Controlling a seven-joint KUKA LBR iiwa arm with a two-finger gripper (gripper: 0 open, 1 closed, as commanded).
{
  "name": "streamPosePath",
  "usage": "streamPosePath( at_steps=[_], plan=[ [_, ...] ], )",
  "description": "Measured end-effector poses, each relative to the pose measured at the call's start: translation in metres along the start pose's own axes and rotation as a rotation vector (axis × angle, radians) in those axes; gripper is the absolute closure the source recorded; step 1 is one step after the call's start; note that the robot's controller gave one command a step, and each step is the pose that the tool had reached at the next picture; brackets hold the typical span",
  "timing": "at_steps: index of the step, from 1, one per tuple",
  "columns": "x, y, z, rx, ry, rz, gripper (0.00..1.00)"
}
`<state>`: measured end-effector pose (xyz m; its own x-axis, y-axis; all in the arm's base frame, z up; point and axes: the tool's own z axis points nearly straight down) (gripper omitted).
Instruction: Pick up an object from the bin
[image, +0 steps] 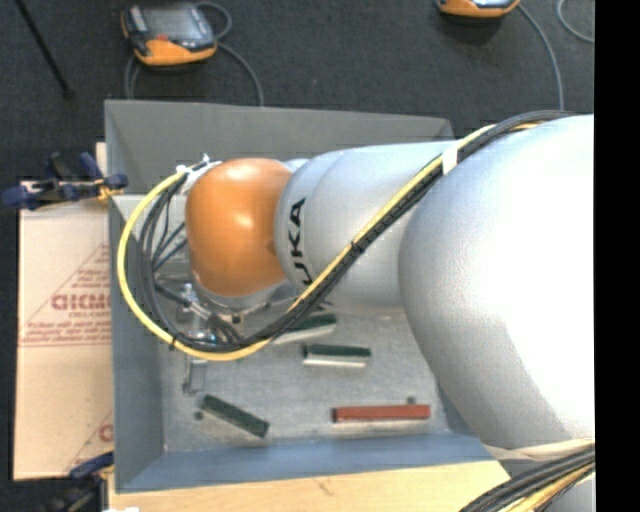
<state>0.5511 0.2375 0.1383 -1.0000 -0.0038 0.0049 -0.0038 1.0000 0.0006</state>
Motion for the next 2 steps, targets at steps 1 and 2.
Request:
streamPosePath(
  at_steps=[1,2],
  plan=[
    [-0.002,-0.001,-0.005,-0.002,-0.008,0.004,0.0],
    [0.026,-0.049,0.048,-0.001,-0.012,-0.039,0.0]
  ],
)
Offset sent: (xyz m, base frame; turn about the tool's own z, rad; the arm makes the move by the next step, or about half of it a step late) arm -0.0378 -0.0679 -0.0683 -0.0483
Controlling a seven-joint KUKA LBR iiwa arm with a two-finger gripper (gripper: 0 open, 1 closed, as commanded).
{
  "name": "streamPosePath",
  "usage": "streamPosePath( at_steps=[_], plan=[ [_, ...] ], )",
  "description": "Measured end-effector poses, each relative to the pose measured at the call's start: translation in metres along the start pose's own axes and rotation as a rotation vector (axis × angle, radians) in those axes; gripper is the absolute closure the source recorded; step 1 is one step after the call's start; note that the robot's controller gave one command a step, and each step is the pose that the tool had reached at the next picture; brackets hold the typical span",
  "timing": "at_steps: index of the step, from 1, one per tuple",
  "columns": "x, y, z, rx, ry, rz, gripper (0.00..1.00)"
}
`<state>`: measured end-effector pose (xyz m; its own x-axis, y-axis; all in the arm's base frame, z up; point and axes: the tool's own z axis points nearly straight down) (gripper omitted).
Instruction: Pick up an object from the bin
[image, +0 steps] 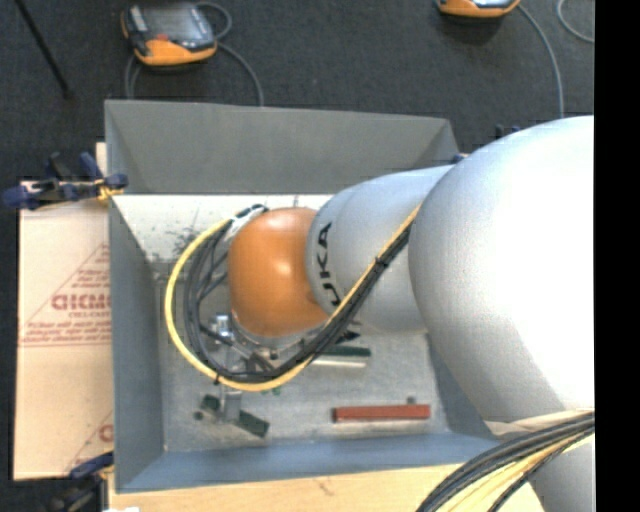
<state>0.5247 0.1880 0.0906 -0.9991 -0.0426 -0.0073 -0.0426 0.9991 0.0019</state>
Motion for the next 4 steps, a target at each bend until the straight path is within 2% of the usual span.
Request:
streamPosePath(
  at_steps=[1,2,3,4],
  plan=[
    [0.011,-0.019,0.02,0.004,0.011,-0.018,0.0],
    [0.045,-0.009,0.018,-0.001,0.004,-0.369,1.0],
    [0.045,-0.009,0.018,-0.001,0.004,-0.368,1.0],
    [0.022,-0.049,-0.103,0.0,0.005,-0.344,1.0]
  ],
)
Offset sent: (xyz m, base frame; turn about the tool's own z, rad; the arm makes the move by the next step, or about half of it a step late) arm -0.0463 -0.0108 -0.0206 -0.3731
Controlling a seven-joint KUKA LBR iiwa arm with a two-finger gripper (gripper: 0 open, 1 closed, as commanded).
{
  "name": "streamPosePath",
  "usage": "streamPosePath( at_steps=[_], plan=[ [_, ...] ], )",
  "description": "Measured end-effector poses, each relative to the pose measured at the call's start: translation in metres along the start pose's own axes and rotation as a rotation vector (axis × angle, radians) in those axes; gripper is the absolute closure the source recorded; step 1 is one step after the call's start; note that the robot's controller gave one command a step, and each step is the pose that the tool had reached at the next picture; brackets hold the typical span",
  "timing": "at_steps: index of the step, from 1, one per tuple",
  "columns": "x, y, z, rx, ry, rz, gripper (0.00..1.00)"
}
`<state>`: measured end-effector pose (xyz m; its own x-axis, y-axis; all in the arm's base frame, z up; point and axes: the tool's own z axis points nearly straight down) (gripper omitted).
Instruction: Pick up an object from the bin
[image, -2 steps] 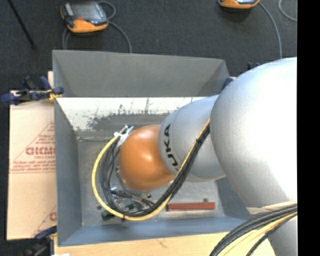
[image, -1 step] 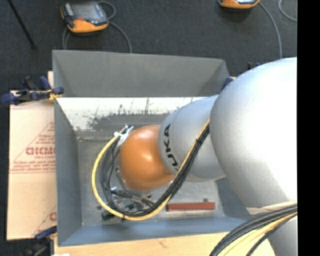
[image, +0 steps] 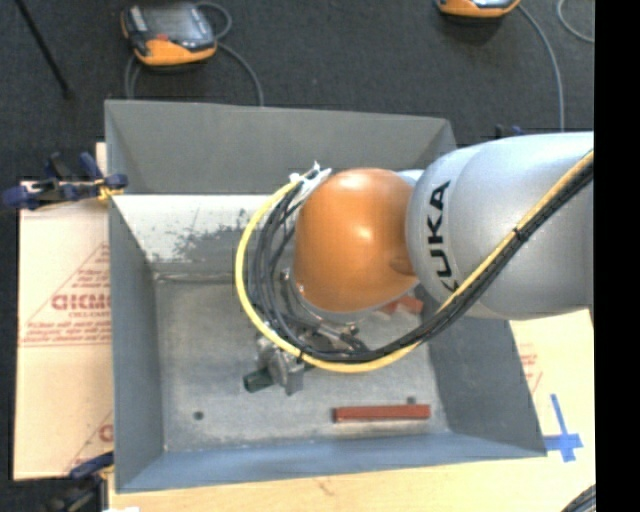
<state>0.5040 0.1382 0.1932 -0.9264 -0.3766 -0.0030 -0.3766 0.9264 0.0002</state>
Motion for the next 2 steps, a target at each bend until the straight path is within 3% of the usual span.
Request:
streamPosePath(
  at_steps=[1,2],
  plan=[
    [0.0,0.0,0.0,-0.001,0.0,0.001,1.0],
    [0.008,-0.009,-0.104,0.0,-0.001,0.005,1.0]
  ],
)
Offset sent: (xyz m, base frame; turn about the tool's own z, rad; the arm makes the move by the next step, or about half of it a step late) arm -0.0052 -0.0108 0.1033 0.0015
